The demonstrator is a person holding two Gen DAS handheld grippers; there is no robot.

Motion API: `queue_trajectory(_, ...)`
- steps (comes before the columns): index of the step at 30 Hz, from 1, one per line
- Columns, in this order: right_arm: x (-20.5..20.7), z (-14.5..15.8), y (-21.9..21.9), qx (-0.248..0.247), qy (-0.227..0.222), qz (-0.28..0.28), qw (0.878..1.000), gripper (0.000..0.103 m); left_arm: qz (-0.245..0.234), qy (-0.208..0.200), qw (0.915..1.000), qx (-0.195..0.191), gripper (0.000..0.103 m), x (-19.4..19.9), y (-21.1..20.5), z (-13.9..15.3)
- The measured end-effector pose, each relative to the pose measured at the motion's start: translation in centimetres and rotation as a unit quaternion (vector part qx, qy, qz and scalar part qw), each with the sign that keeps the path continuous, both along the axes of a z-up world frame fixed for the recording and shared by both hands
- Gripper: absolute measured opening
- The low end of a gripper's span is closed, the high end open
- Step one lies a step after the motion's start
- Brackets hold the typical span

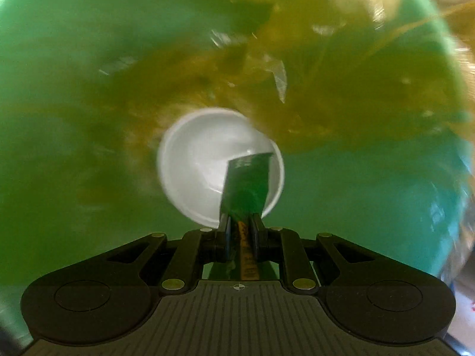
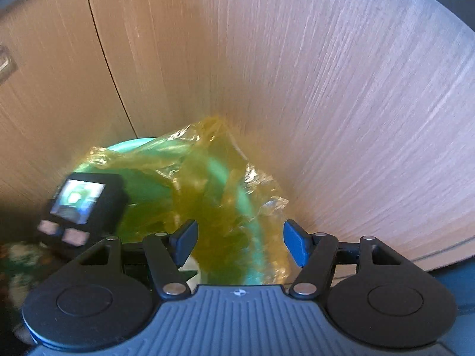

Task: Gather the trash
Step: 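Lower the green wrapper into the bin with the left tool while the right tool drops the white bowl in, then raise both tools out of the bin back toward the counter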

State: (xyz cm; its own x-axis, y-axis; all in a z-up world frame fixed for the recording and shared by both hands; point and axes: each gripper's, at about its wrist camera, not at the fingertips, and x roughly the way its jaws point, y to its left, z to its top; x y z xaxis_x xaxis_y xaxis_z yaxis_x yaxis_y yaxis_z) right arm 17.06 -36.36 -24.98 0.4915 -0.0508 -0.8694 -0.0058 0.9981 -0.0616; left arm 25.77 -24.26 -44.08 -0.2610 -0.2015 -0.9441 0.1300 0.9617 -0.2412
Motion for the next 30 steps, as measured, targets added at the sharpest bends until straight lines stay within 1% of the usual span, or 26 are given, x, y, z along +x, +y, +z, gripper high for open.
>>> queue_trajectory(1,0.0,-0.3,-0.2,-0.001,0.001,0.004,1.0,0.064,0.009,0.016,0.9996,-0.023,0.019,0.0,-0.3,-0.7)
queue_trajectory(3,0.0,-0.8,-0.9,0.006,0.01,0.006,1.0,0.064,0.023,0.038,0.996,-0.077,0.021,-0.2,-0.5,-1.6)
queue_trajectory(5,0.1,-1.3,-1.7,0.015,0.022,0.0,1.0,0.064,0.021,0.044,0.993,-0.107,0.023,-0.6,-0.2,-1.8)
queue_trajectory(7,-0.2,-1.3,-2.4,0.027,0.028,-0.007,0.999,0.064,0.012,0.048,0.991,-0.125,0.023,-0.9,0.3,-1.3)
queue_trajectory(8,-0.3,-1.3,-2.8,0.032,0.029,-0.01,0.999,0.065,0.016,0.038,0.9901,-0.134,0.026,-1.0,0.6,-0.7)
queue_trajectory(10,-0.7,-1.1,-3.3,0.036,0.028,-0.015,0.999,0.065,0.021,0.0,0.9891,-0.146,0.028,-1.3,1.8,1.1)
queue_trajectory(12,-1.0,-0.8,-3.7,0.037,0.026,-0.018,0.999,0.065,0.029,-0.034,0.9871,-0.154,0.028,-1.7,3.0,2.9)
queue_trajectory(13,-1.1,-0.9,-3.7,0.036,0.024,-0.019,0.999,0.065,0.041,-0.036,0.9851,-0.163,0.028,-1.8,3.7,3.5)
queue_trajectory(15,-1.4,-0.7,-3.6,0.031,0.021,-0.019,0.999,0.065,0.079,-0.014,0.9775,-0.195,0.028,-2.0,4.5,4.0)
queue_trajectory(17,-1.3,-0.4,-3.1,0.026,0.015,-0.015,0.999,0.066,0.116,0.015,0.9661,-0.23,0.028,-2.5,5.7,4.0)
queue_trajectory(18,-1.4,-0.1,-2.9,0.022,0.01,-0.012,1.0,0.066,0.129,0.02,0.9604,-0.246,0.028,-2.8,6.1,3.8)
queue_trajectory(19,-1.3,-0.1,-2.5,0.017,0.005,-0.009,1.0,0.066,0.139,0.02,0.957,-0.254,0.028,-3.1,6.5,4.0)
queue_trajectory(20,-1.4,0.0,-2.0,0.01,-0.001,-0.007,1.0,0.066,0.146,0.011,0.9563,-0.253,0.028,-3.6,6.9,4.5)
queue_trajectory(21,-1.5,0.3,-1.7,0.003,-0.007,-0.005,1.0,0.066,0.15,-0.008,0.9569,-0.248,0.028,-3.9,7.4,5.4)
queue_trajectory(24,-1.8,0.9,-0.9,-0.004,-0.022,0.004,1.0,0.067,0.144,-0.088,0.958,-0.232,0.028,-4.4,8.6,8.9)
queue_trajectory(25,-1.9,1.1,-0.8,0.003,-0.024,0.006,1.0,0.067,0.136,-0.114,0.9587,-0.222,0.027,-4.6,9.2,10.3)
queue_trajectory(26,-2.0,1.5,-0.7,0.018,-0.025,0.006,1.0,0.067,0.126,-0.139,0.9593,-0.211,0.027,-4.2,10.0,11.6)
queue_trajectory(27,-2.1,1.9,-0.7,0.037,-0.027,0.006,0.999,0.067,0.115,-0.167,0.9591,-0.198,0.027,-4.6,10.5,13.1)
queue_trajectory(28,-2.2,2.3,-0.7,0.057,-0.029,0.005,0.998,0.067,0.105,-0.197,0.9573,-0.184,0.027,-5.1,10.9,14.9)
queue_trajectory(30,-2.7,3.9,-0.6,0.087,-0.047,0.01,0.995,0.067,0.079,-0.264,0.9477,-0.161,0.027,-6.4,11.7,18.7)
